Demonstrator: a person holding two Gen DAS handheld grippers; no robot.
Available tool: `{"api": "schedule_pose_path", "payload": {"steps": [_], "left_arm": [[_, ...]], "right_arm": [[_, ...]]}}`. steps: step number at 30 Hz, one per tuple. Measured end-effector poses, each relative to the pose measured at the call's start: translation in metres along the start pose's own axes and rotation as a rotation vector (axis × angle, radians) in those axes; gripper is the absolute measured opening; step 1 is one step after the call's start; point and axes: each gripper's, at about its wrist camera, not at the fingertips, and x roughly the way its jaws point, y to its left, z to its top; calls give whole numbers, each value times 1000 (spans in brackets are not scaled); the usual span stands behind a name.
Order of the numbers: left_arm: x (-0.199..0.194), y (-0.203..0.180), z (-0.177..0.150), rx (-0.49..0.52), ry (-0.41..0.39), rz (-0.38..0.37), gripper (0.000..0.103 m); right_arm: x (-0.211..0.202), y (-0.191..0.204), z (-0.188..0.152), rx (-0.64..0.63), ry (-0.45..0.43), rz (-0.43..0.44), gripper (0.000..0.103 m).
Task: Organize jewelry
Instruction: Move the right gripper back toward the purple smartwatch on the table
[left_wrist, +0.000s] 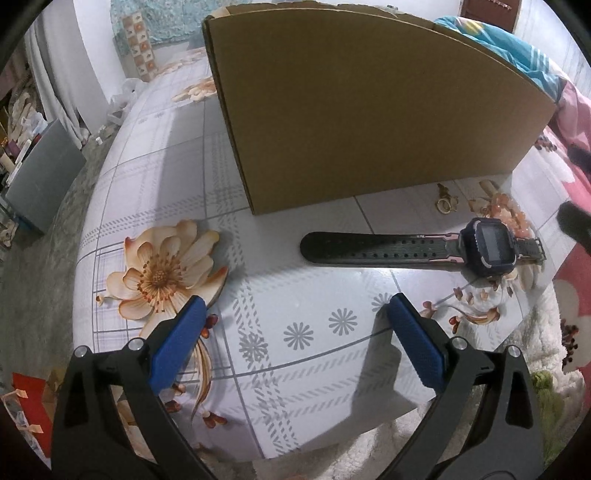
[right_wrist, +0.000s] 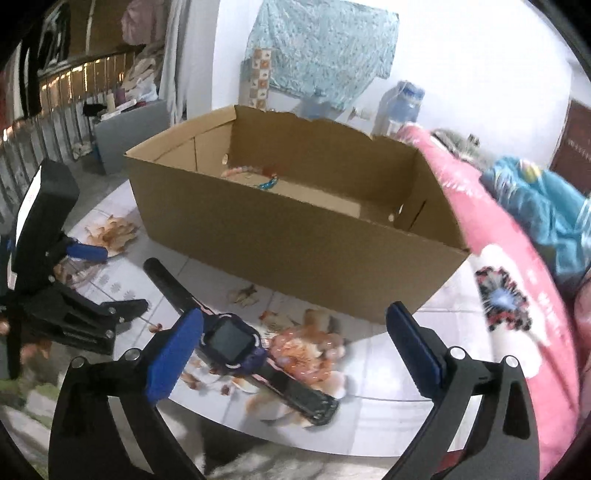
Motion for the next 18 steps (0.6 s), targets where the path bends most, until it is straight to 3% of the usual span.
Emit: {"api": "schedule_pose_path", "payload": {"steps": [4, 12, 15, 18], "left_arm": [[1, 0, -1, -2, -10, 1, 96], [-1, -1, -5, -3, -31, 2, 96], [-2, -2, -7, -3, -40, 2, 96], [-3, -1, -9, 3, -49, -1, 96]], "right_arm": [[-3, -1, -3, -23, 14, -80, 97], [-29, -12, -8, -48, -137, -3, 97], [-9, -4, -15, -119, -59, -72, 97], [-8, 3, -15, -137, -56, -10, 97]]}}
